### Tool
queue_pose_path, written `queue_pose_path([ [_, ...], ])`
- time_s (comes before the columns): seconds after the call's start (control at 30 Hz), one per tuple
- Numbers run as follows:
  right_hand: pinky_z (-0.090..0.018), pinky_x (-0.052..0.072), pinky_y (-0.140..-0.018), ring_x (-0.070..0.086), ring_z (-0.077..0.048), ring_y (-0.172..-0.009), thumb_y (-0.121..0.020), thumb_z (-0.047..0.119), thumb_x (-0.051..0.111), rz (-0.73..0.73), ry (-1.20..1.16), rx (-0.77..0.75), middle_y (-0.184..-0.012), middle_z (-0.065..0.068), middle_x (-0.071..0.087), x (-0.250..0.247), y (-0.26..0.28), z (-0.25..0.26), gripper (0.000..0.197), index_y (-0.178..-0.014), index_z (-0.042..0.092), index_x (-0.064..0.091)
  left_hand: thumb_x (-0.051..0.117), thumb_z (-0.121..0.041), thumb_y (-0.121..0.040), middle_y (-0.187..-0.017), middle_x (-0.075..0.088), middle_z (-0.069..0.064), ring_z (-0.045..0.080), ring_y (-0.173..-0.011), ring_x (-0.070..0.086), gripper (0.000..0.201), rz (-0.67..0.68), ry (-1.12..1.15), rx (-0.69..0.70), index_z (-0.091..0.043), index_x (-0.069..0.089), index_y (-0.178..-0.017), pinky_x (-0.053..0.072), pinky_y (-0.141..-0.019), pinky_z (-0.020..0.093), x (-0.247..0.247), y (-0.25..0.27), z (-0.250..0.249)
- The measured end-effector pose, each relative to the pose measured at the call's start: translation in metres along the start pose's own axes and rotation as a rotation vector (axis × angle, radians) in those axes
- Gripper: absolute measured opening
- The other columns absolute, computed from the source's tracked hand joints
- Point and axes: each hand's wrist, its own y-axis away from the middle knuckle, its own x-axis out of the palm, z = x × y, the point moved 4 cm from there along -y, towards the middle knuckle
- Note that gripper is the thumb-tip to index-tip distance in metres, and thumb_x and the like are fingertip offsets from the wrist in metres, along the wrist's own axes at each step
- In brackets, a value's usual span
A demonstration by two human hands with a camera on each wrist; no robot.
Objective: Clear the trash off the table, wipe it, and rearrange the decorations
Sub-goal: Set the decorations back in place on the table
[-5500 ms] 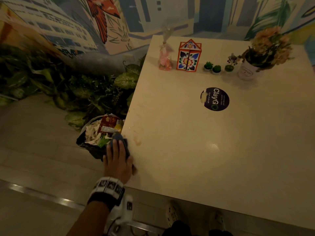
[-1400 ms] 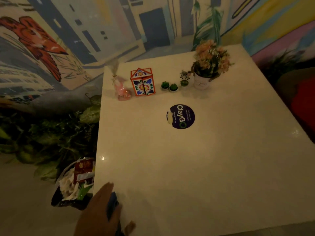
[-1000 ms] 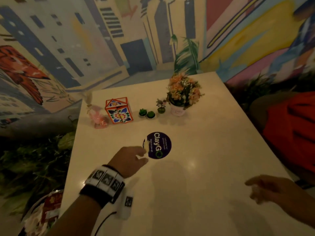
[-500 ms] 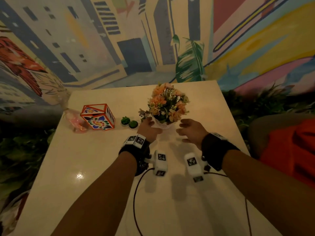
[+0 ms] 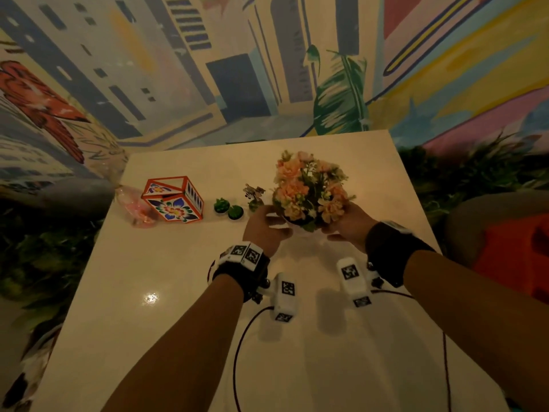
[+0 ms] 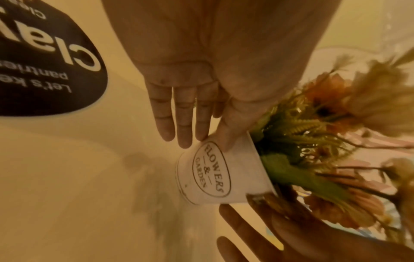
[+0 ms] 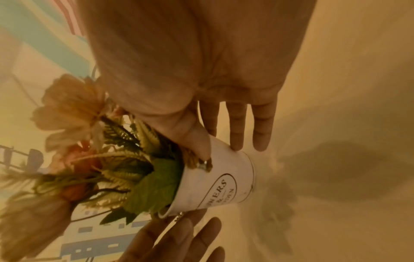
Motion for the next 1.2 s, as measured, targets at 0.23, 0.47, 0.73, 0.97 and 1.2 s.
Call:
queue_pose_path([
  [0.23, -0.040, 0.046, -0.100, 0.053, -0.022, -0.110, -0.075, -0.009, 0.071, 0.003, 0.156, -0.081, -0.118, -0.006, 0.053, -0.010, 0.047, -0.026, 0.064, -0.132, 0.002, 0.046, 0.088, -0.008, -0.059, -0.079, 0.062, 0.003, 0.021, -0.078, 0.061, 0.069, 0.108, -0.297, 0.089, -0.009, 0.055, -0.120, 0.053, -0.080, 0.039, 0.007, 0.029, 0.009],
  [0.47, -0.035, 0.045, -0.094, 0.052, -0.037, -0.121, -0.078, -0.013, 0.065, -0.028, 0.120, -0.105, -0.132, -0.021, 0.052, -0.008, 0.072, -0.035, 0.063, -0.135, -0.002, 0.041, 0.088, -0.017, -0.059, -0.109, 0.062, 0.001, 0.015, -0.099, 0.055, 0.063, 0.100, -0.336, 0.110, -0.012, 0.058, -0.114, 0.038, -0.080, 0.027, 0.013, 0.056, 0.016],
  [0.73, -0.030, 0.042, -0.087, 0.050, -0.038, -0.123, -0.077, -0.014, 0.066, -0.062, 0.054, -0.093, -0.134, -0.021, 0.051, -0.009, 0.079, -0.048, 0.064, -0.135, -0.002, 0.041, 0.089, -0.022, -0.056, -0.113, 0.064, 0.002, 0.021, -0.104, 0.059, 0.067, 0.093, -0.322, 0.081, -0.014, 0.058, -0.115, 0.048, -0.088, 0.036, 0.019, 0.064, 0.025],
  [0.97, -0.022, 0.055, -0.073, 0.061, -0.031, -0.108, -0.074, -0.020, 0.065, -0.016, -0.049, -0.165, -0.122, -0.025, 0.061, -0.007, 0.075, -0.058, 0.049, -0.121, -0.008, 0.056, 0.089, -0.023, -0.057, -0.110, 0.064, 0.000, 0.018, -0.100, 0.059, 0.064, 0.094, -0.327, 0.098, -0.015, 0.060, -0.113, 0.045, -0.082, 0.031, 0.025, 0.071, 0.028],
  [1.2, -0.049, 0.049, -0.095, 0.060, -0.035, -0.111, -0.074, -0.019, 0.063, -0.016, 0.013, -0.150, -0.118, -0.019, 0.065, -0.012, 0.072, -0.060, 0.046, -0.117, -0.003, 0.060, 0.088, -0.022, -0.059, -0.105, 0.063, -0.006, 0.012, -0.096, 0.057, 0.062, 0.097, -0.344, 0.097, -0.015, 0.059, -0.114, 0.042, -0.081, 0.028, 0.026, 0.074, 0.026],
])
